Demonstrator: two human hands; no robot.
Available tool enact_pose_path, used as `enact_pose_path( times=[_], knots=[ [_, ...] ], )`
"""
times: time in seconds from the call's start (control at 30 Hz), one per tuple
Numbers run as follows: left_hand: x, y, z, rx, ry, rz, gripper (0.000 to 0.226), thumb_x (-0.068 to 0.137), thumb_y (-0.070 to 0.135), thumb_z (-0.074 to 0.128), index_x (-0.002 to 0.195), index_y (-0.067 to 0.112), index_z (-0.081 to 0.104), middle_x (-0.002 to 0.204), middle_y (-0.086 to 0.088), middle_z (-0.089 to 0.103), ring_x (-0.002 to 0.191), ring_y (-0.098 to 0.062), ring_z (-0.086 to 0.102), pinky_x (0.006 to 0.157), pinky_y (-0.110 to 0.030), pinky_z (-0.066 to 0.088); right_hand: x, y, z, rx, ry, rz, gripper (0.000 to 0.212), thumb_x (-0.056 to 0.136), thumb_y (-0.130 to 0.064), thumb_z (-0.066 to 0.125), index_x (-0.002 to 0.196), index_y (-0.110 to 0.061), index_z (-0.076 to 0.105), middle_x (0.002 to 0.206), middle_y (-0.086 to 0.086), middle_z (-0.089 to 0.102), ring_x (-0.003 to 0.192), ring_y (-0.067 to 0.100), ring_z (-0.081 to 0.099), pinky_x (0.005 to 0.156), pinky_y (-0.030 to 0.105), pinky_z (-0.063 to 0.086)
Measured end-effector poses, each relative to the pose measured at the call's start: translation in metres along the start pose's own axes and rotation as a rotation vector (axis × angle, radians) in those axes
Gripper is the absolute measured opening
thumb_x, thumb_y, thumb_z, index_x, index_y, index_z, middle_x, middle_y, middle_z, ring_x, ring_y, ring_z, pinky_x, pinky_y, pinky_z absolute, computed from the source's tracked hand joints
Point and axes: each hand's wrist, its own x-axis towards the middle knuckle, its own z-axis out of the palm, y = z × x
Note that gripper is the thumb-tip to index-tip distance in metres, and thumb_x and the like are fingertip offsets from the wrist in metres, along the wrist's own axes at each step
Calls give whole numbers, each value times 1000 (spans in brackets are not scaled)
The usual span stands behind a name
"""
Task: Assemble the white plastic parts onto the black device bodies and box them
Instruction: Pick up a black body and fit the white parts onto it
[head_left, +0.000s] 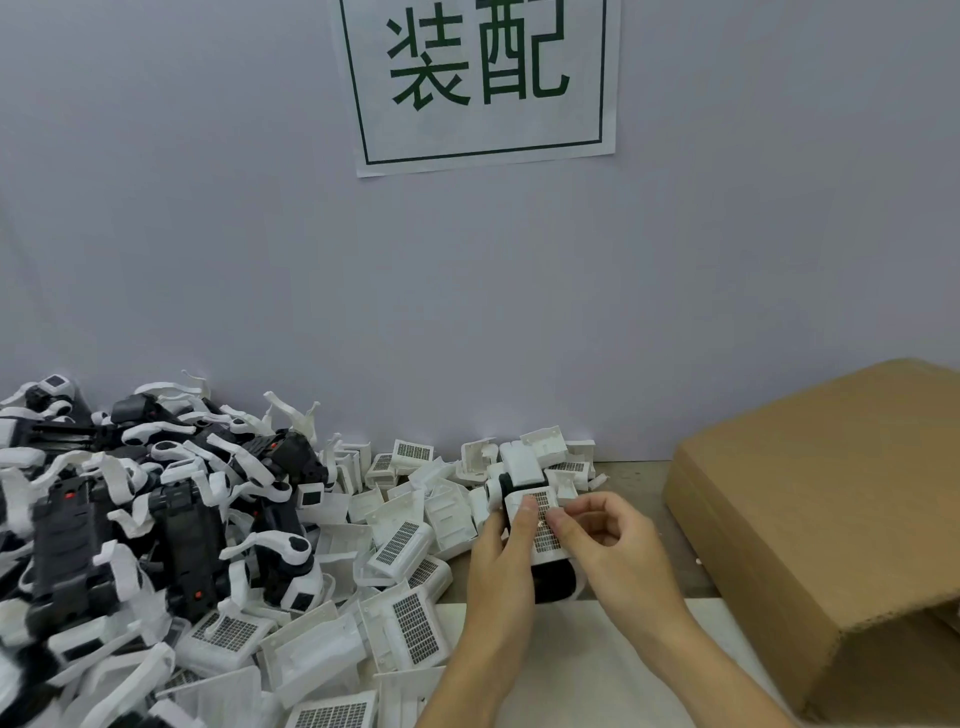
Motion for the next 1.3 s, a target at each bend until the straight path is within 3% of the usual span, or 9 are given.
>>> enact_pose_path(
  times=[0.07, 0.2, 0.33, 0.5, 0.73, 0.83, 1.07, 1.17, 1.3],
  knots=[
    [0, 1, 0, 2, 11, 7, 28, 101, 38, 53, 117, 25, 71, 104, 8, 78, 95, -6, 73, 74, -19, 57, 0, 0, 0, -14, -29, 31, 18, 89, -27, 74, 92, -9, 71, 90, 11, 74, 86, 21, 70, 73, 26, 55],
    [-1, 2, 2, 58, 28, 46, 35, 100, 45, 50, 108, 21, 75, 99, 5, 78, 94, -10, 73, 87, -32, 58, -4, -3, 2, 7, -190, 83, 32, 98, -33, 59, 86, -10, 78, 85, 6, 77, 85, 21, 74, 80, 39, 57],
    [-2, 2, 2, 63, 7, 74, 35, 101, 42, 50, 106, 19, 75, 96, 3, 79, 91, -10, 74, 82, -28, 58, -3, -2, 2, 16, -187, 92, 37, 101, -34, 55, 87, -8, 78, 89, 14, 76, 91, 32, 72, 86, 49, 55],
    [-2, 2, 2, 45, -44, 57, 31, 102, 33, 52, 110, 13, 74, 98, 2, 79, 89, -7, 74, 66, -12, 52, -5, -1, 2, -14, -189, 92, 33, 104, -31, 48, 98, -16, 78, 93, 2, 78, 94, 19, 74, 83, 37, 57],
    [-4, 1, 2, 78, -28, 107, 45, 95, 54, 48, 107, 21, 76, 97, 3, 79, 92, -10, 74, 80, -24, 57, -5, -4, 1, 89, -224, 126, 35, 102, -32, 51, 100, -11, 78, 94, 5, 79, 92, 19, 75, 73, 27, 57],
    [-5, 1, 2, 102, -29, 148, 51, 85, 62, 49, 104, 24, 78, 94, 5, 79, 90, -8, 74, 76, -21, 57, -6, -6, 1, 158, -243, 162, 39, 99, -35, 53, 98, -6, 79, 94, 11, 78, 92, 23, 76, 76, 33, 59],
    [-4, 1, 3, 114, -74, 120, 30, 103, 34, 50, 102, 19, 75, 92, 6, 78, 88, -7, 74, 69, -15, 54, -6, -6, -2, 218, -194, 197, 32, 95, -30, 60, 97, -3, 79, 96, 16, 77, 94, 29, 75, 87, 45, 59],
    [-5, 0, 4, 164, -79, 138, 29, 104, 34, 47, 99, 23, 74, 89, 11, 77, 84, -3, 72, 68, -14, 53, -5, -5, -5, 229, -190, 204, 32, 92, -30, 61, 94, -4, 80, 95, 17, 77, 92, 29, 75, 78, 38, 61],
    [-4, 1, 2, 140, -94, 142, 34, 104, 36, 46, 105, 21, 76, 96, 2, 78, 91, -11, 74, 74, -20, 57, -6, -6, -4, 216, -197, 193, 32, 92, -32, 61, 90, -7, 81, 94, 15, 78, 91, 27, 76, 72, 32, 61]
  ],
)
